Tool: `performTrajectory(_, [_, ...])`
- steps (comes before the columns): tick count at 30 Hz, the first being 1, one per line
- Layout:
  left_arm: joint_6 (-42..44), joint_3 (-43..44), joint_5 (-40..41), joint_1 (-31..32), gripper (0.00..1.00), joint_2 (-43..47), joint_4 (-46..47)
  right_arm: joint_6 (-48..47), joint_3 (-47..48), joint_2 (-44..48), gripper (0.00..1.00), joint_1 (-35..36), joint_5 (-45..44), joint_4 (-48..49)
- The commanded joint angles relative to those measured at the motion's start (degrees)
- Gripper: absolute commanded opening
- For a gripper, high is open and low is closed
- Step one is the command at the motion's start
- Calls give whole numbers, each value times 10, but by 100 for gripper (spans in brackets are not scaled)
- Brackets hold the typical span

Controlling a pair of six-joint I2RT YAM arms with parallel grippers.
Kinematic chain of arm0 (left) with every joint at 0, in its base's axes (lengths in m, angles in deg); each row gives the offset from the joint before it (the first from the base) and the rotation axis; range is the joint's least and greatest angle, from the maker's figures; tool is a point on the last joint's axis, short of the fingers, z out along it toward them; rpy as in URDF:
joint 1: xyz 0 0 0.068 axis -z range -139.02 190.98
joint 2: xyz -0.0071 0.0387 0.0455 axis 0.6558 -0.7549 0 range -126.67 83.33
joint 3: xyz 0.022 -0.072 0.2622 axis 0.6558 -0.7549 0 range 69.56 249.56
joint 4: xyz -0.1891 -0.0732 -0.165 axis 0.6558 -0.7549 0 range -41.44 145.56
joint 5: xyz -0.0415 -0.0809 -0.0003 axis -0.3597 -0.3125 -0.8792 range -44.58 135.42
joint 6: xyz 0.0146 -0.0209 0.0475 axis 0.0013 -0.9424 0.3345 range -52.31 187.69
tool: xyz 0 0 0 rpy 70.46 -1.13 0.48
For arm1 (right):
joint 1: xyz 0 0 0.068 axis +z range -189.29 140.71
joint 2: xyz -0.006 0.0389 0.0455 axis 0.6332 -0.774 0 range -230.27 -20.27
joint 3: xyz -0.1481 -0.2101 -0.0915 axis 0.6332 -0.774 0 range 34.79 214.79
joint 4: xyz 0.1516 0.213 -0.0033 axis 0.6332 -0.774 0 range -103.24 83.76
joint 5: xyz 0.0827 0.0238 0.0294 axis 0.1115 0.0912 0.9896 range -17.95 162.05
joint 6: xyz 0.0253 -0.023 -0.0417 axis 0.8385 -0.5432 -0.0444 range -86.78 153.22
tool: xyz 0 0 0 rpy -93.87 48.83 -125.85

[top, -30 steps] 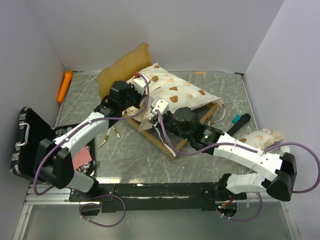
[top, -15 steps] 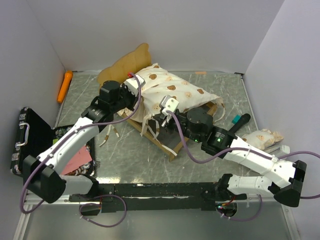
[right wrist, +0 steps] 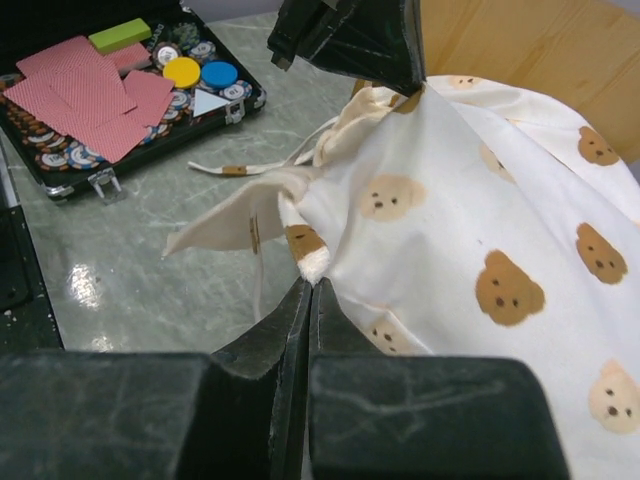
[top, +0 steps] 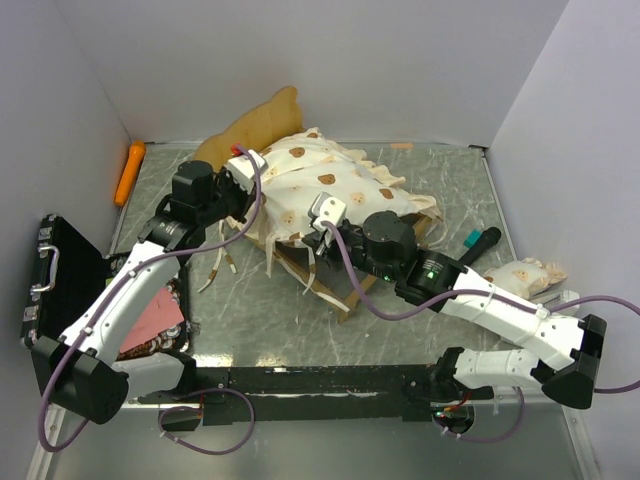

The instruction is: Set up the pet bed

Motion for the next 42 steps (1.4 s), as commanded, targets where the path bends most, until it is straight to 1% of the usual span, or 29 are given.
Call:
performTrajectory(1, [12, 25, -25, -32, 1, 13, 18, -21, 36, -4, 0, -1, -29, 11])
performTrajectory(4, [16, 14, -49, -39, 1, 19, 11, -44, 6, -18, 0, -1, -105, 23])
performTrajectory(6, [20, 1, -68, -39, 1, 28, 4, -49, -6, -27, 0, -1, -132, 19])
performTrajectory(9, [13, -13, -85, -39, 1, 27, 5, -50, -19, -38, 0, -3, -140, 27])
performTrajectory(13, [-7, -19, -105, -39, 1, -5, 17, -46, -20, -52, 0, -17, -152, 22])
performTrajectory(15, [-16, -23, -116, -39, 1, -17, 25, -40, -24, -53, 0, -25, -142, 19])
performTrajectory(19, [-33, -39, -108, -38, 1, -34, 68, 8, -45, -54, 0, -35, -112, 0])
performTrajectory(21, [-38, -41, -100, -38, 1, -45, 82, 52, -69, -60, 0, -38, -79, 2])
performTrajectory(24, [-41, -40, -100, -38, 1, -66, 89, 117, -101, -88, 0, -42, -33, 5])
performTrajectory(29, [-41, -39, -94, -38, 1, -89, 95, 172, -132, -126, 0, -52, 31, 13])
performTrajectory(34, [-40, -45, -93, -38, 1, -98, 103, 211, -129, -149, 0, -116, 99, 0])
performTrajectory(36, [-40, -46, -93, -38, 1, -103, 105, 206, -118, -174, 0, -137, 124, -15])
performTrajectory(40, [-40, -48, -89, -38, 1, -110, 108, 191, -84, -231, 0, -159, 197, -30])
performTrajectory(42, [-40, -47, -89, -38, 1, -112, 107, 186, -70, -250, 0, -161, 209, -39])
